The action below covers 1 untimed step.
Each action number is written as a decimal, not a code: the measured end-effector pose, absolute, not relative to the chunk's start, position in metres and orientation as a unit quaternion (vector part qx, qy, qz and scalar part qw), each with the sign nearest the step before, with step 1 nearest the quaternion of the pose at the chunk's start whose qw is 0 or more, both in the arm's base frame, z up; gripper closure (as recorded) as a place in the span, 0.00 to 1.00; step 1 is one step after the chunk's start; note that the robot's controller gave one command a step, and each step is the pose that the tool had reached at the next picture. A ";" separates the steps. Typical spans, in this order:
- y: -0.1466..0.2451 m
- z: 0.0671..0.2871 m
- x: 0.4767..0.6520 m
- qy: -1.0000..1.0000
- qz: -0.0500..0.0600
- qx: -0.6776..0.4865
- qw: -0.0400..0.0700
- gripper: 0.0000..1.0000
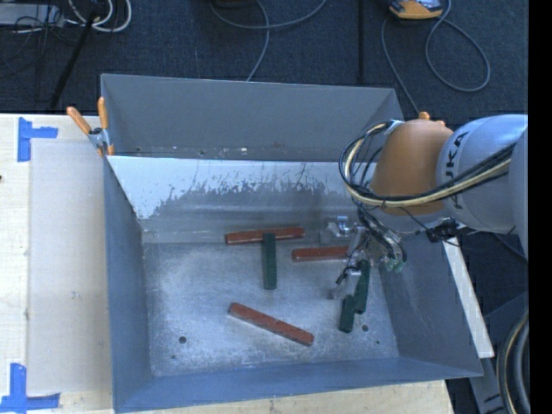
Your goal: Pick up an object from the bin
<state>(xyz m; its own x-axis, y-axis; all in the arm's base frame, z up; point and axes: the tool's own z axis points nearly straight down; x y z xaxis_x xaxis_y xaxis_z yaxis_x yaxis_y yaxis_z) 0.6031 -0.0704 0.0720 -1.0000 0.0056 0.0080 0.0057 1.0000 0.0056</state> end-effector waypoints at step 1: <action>-0.076 0.077 0.605 -1.000 0.000 -0.004 0.000 1.00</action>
Offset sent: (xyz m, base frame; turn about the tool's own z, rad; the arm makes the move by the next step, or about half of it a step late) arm 0.0000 0.0000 0.0000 0.0000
